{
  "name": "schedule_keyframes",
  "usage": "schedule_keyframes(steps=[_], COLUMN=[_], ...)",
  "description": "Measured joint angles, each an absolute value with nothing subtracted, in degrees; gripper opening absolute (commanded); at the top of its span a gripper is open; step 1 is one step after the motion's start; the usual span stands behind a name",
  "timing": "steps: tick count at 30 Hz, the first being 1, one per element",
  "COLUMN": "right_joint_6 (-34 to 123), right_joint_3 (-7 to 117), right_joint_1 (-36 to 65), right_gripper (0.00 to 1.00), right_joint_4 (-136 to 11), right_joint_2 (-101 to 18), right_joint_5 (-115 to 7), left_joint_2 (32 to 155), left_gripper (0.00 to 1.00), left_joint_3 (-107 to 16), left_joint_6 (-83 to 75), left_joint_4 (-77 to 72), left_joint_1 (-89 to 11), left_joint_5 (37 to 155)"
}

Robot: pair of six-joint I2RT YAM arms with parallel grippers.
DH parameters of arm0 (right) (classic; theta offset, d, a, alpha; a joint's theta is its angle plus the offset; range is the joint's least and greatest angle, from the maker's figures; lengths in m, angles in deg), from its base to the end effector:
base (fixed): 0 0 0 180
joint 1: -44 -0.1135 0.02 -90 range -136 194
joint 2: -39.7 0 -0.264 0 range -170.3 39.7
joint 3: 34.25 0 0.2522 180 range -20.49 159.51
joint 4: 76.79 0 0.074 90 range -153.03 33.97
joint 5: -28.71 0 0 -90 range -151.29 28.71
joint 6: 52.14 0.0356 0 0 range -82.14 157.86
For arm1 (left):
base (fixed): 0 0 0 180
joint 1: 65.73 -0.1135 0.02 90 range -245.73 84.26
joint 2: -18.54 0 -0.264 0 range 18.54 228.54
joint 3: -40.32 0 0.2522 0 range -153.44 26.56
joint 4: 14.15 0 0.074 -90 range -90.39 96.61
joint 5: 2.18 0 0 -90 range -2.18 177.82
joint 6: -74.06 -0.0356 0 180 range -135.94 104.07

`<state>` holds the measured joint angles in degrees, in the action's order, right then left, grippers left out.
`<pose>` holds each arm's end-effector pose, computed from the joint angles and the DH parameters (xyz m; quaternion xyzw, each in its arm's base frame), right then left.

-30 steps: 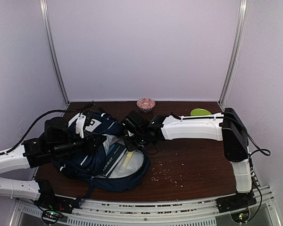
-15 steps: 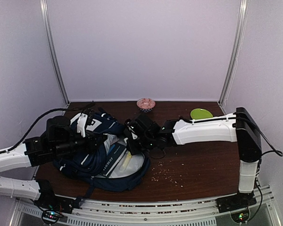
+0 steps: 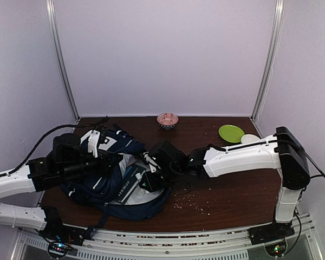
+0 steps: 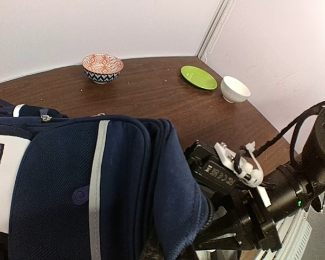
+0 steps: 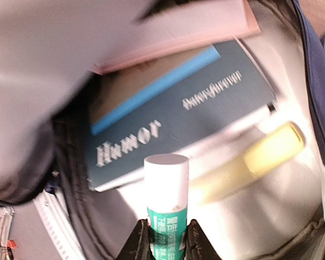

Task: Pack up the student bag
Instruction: Place the stationery in the student bag.

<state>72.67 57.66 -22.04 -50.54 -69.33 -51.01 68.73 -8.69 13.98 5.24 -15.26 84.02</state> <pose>0.1673 0.3922 0.2140 -0.2803 0.8713 0.3563 0.1877 0.1327 -0.1571 0.2726 0.1280 0.8117 -0.3465 0.4524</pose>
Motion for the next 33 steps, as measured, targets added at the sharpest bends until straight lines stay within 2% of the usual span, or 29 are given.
schedule_keyframes(steps=[9, 16, 21, 29, 33], right_joint_6=[67.3, 61.7, 61.1, 70.1, 74.1], right_joint_3=[56.0, 57.1, 57.9, 47.8, 47.5], right_joint_1=[-22.5, -22.9, -23.3, -19.6, -16.0], right_gripper=[0.26, 0.46, 0.49, 0.57, 0.57], right_joint_4=[-47.1, -41.7, -40.7, -46.0, -47.9], right_joint_2=[-69.4, -69.9, -69.7, -53.9, -53.7], right_joint_5=[-51.9, -52.3, -53.1, -57.9, -58.4], left_joint_2=[68.1, 68.0, 68.2, 70.1, 72.6], left_gripper=[0.0, 0.0, 0.0, 0.0, 0.0], left_joint_3=[-8.5, -8.4, -8.4, -8.6, -9.6], left_joint_6=[14.0, 14.0, 14.0, 13.6, 13.2], left_joint_4=[5.3, 5.2, 5.2, 5.1, 5.1], left_joint_1=[-15.3, -15.3, -15.3, -15.3, -15.3], left_joint_5=[83.8, 83.8, 84.0, 85.6, 86.9])
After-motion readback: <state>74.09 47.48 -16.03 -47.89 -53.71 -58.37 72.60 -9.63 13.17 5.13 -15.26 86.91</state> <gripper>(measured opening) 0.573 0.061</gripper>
